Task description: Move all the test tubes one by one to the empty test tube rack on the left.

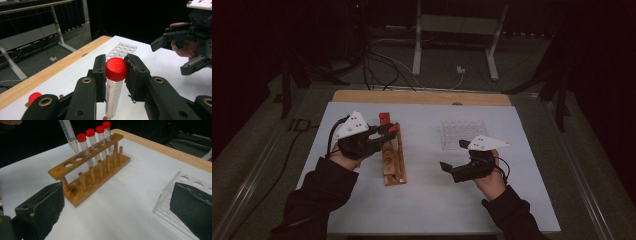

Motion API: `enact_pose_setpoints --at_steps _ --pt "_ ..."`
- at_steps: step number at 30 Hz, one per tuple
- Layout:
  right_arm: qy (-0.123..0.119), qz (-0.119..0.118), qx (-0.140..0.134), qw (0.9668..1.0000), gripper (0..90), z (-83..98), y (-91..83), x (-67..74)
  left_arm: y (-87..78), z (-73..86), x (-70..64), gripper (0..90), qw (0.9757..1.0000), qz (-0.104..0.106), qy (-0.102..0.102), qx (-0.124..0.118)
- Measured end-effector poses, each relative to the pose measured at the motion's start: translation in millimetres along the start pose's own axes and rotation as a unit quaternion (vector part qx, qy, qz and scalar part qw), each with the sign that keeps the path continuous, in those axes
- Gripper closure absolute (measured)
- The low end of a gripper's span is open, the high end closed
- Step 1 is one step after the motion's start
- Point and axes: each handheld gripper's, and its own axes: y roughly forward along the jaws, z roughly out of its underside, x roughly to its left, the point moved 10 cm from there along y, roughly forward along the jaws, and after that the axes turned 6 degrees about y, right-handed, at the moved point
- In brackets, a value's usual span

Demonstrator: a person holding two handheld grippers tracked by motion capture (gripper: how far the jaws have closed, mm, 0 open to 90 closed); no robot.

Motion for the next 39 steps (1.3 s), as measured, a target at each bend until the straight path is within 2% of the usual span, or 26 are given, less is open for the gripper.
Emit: enact_pose_setpoints --at_steps 10,15,20,28,33,39 --pt "0.0 -0.003 0.003 1.0 0.0 0.9 2.0 1.3 -7.0 15.7 1.3 72.0 0.9999 -0.01 -0.008 0.001" --pt "0.0 -0.004 0.006 1.0 0.0 2.3 3.6 2.1 -7.8 24.4 6.1 72.0 0.9997 -0.025 -0.007 0.004" --pt "-0.002 -0.007 0.008 0.9999 0.0 2.7 4.0 2.6 -4.5 35.3 12.6 72.0 0.9992 -0.033 -0.022 0.006" --pt "0.0 -0.008 0.009 0.9999 0.0 3.3 3.9 2.3 9.7 66.3 13.9 72.0 0.9981 -0.034 -0.04 0.032" --pt "0.0 -0.01 0.008 0.9999 0.0 2.7 3.1 2.0 19.3 87.0 12.3 71.9 0.9968 -0.03 -0.045 0.058" --pt "0.0 -0.01 0.008 0.9999 0.0 2.6 2.3 1.6 23.6 97.1 11.2 71.8 0.996 -0.035 -0.043 0.07"
